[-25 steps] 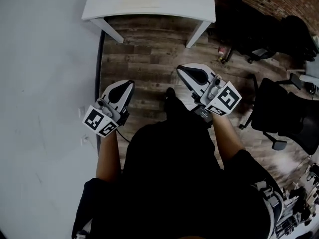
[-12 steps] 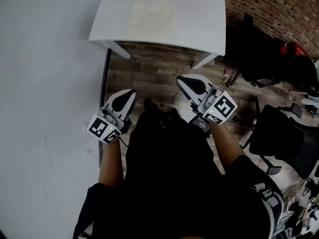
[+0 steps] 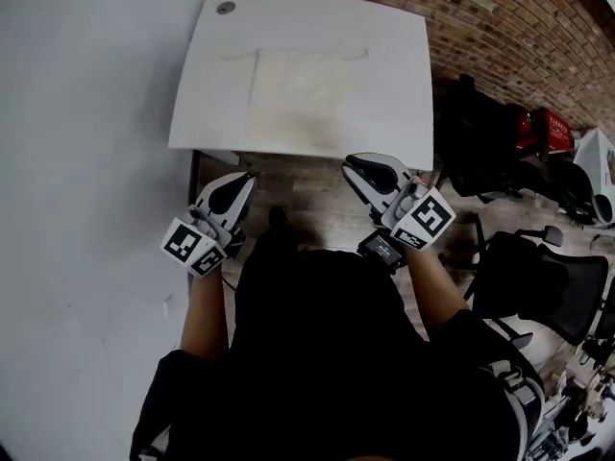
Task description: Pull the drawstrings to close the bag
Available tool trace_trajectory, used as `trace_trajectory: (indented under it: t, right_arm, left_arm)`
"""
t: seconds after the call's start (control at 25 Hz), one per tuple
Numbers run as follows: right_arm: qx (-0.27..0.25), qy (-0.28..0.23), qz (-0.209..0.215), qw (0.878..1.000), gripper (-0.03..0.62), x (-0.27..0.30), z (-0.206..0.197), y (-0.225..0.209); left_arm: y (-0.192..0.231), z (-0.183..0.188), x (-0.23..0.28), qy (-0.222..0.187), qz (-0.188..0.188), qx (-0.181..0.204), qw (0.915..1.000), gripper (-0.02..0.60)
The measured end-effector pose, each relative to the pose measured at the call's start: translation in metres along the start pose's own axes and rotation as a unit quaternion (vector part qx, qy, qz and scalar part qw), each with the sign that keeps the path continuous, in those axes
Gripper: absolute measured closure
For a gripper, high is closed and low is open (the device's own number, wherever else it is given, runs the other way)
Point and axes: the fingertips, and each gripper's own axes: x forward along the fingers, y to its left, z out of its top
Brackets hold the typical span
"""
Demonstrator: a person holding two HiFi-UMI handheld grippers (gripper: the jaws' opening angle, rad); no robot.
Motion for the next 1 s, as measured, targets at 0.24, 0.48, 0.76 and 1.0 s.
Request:
trace_trajectory:
  t: [0.24, 0.48, 0.76, 1.0]
  right_arm:
    - [-0.003, 0.013, -0.041, 0.999, 0.525, 0.043, 0.011, -0.055]
    - [0.016, 0.025, -0.072, 0.997, 0.517, 0.041, 0.010, -0.116]
    - [0.042, 0.035, -0.047, 0.997, 0.516, 0.050, -0.003, -0.209]
    - [0.045, 0.039, -0.019, 0.998, 0.516, 0.061, -0.005, -0.270]
  left_arm:
    - [0.075, 0.013, 0.031, 0.036, -0.036, -0.021, 0.9985, 0.563]
    - [0.137, 0.010, 0.070, 0.076, -0.007, -0.003, 0.9971, 0.563]
    - [0.204, 0.006, 0.111, 0.130, 0.077, 0.002, 0.9885, 0.560]
    - [0.275, -0.004, 0.135, 0.182, 0.166, 0.017, 0.9690, 0.500]
